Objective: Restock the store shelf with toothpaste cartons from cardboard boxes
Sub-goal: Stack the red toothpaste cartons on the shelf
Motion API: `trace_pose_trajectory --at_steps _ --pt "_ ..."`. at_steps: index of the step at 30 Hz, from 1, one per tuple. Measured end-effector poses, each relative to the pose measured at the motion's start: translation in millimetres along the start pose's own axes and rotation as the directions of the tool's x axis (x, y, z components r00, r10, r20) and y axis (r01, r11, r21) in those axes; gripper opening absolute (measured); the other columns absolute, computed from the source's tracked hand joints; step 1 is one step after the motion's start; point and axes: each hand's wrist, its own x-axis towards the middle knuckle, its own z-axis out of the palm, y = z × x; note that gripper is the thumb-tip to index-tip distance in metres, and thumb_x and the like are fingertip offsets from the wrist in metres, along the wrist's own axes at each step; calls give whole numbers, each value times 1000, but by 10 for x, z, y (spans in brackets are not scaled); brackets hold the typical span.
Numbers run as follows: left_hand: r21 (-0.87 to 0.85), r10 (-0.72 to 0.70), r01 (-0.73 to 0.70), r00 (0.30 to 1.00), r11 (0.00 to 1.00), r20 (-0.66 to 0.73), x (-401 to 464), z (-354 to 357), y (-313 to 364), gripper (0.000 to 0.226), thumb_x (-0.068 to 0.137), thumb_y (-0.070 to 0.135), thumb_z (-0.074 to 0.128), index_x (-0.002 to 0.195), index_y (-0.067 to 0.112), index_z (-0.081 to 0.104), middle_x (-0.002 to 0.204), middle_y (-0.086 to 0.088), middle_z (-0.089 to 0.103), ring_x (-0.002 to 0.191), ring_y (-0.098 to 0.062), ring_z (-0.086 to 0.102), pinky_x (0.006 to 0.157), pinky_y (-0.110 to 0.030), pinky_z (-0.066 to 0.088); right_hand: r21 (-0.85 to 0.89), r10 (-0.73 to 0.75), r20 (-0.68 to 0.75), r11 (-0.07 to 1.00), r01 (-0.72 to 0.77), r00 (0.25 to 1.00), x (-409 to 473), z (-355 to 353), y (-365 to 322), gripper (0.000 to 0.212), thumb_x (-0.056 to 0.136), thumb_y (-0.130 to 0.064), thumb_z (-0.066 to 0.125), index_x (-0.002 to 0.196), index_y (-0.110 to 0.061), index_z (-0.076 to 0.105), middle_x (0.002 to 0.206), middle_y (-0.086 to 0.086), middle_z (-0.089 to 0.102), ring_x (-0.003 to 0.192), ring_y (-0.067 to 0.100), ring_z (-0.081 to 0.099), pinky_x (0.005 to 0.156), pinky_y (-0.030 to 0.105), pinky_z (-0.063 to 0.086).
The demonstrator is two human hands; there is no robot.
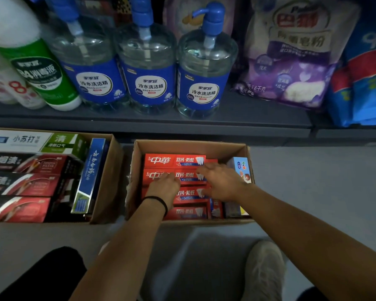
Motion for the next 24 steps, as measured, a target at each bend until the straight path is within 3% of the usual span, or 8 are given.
trace_pose_trajectory --at_steps 8,13,18,24 --pt "-52 0 2 1000 999 26 -40 -124 37 60 79 21 74 130 13 45 127 -9 53 117 -25 51 101 -39 44 -9 7 -46 1000 -7 999 -71 -161 62 69 88 -48 62 145 -25 31 147 1 42 133 20 41 111 40 33" --pt "-100 -33 24 995 995 -92 -186 -549 -35 69 74 21 78 132 14 42 130 -8 51 120 -24 49 102 -40 43 -36 -1 -134 999 -4 991 -240 -495 99 62 87 -49 61 137 -22 38 135 3 52 121 19 51 100 33 40" --pt "-47 -46 35 965 998 -259 -449 -1055 -195 62 75 19 76 128 11 43 128 -7 47 120 -23 45 95 -36 44 -74 -14 -221 997 -2 975 -406 -718 65 56 85 -46 62 131 -19 44 125 3 55 114 19 52 93 32 43" --pt "-59 -113 97 917 994 -383 -679 -1351 -477 50 75 27 76 117 15 51 120 -3 48 117 -20 44 92 -35 45 -22 -15 -194 1000 11 981 -415 -659 -69 71 86 -47 63 145 -27 30 134 2 52 119 20 53 97 36 46"
